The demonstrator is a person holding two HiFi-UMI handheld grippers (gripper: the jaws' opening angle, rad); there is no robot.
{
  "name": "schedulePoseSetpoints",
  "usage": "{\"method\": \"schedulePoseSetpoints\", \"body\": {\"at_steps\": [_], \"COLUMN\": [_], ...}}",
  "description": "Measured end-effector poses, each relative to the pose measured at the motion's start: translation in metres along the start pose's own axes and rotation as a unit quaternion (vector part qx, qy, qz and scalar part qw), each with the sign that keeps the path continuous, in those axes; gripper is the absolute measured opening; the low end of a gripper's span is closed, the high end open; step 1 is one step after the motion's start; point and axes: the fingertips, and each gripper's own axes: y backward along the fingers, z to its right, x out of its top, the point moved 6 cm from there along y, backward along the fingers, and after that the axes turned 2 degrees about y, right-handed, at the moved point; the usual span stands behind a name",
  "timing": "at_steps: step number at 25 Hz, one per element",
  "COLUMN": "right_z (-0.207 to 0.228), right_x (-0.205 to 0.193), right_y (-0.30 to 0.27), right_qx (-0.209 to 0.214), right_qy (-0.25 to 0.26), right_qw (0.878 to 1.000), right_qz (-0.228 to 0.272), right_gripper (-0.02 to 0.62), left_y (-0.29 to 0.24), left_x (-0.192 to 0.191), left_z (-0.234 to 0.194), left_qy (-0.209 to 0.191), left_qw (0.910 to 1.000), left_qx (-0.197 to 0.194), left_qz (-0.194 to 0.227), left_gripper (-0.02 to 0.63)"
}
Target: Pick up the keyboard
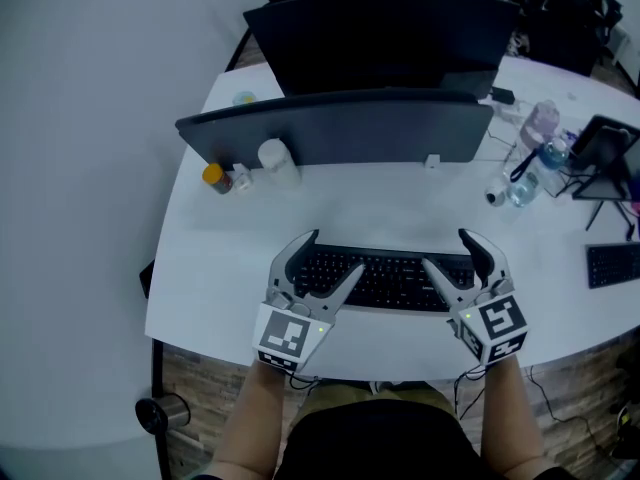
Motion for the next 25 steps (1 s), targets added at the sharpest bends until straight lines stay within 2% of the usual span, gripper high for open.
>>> {"method": "schedulePoseSetpoints", "body": {"at_steps": [6, 14, 17, 21, 25], "right_z": [0.017, 0.038, 0.044, 0.048, 0.055], "right_x": [-0.032, -0.078, -0.095, -0.113, -0.130], "right_y": [-0.002, 0.002, 0.008, 0.010, 0.007], "right_qx": [-0.017, -0.037, -0.045, -0.052, -0.058], "right_qy": [-0.009, -0.038, -0.049, -0.070, -0.087], "right_qw": [0.999, 0.995, 0.993, 0.989, 0.984], "right_qz": [-0.040, -0.089, -0.101, -0.122, -0.144], "right_gripper": [0.278, 0.278, 0.278, 0.278, 0.278], "left_y": [-0.003, 0.000, -0.002, -0.004, -0.007], "left_x": [-0.030, -0.080, -0.090, -0.107, -0.126], "left_z": [-0.014, -0.036, -0.041, -0.050, -0.056], "left_qy": [0.016, 0.035, 0.044, 0.076, 0.080], "left_qw": [0.9992, 0.9933, 0.9908, 0.9866, 0.9826], "left_qx": [0.019, 0.028, 0.024, 0.019, 0.010], "left_qz": [-0.033, -0.107, -0.126, -0.143, -0.168], "left_gripper": [0.339, 0.339, 0.339, 0.339, 0.339]}}
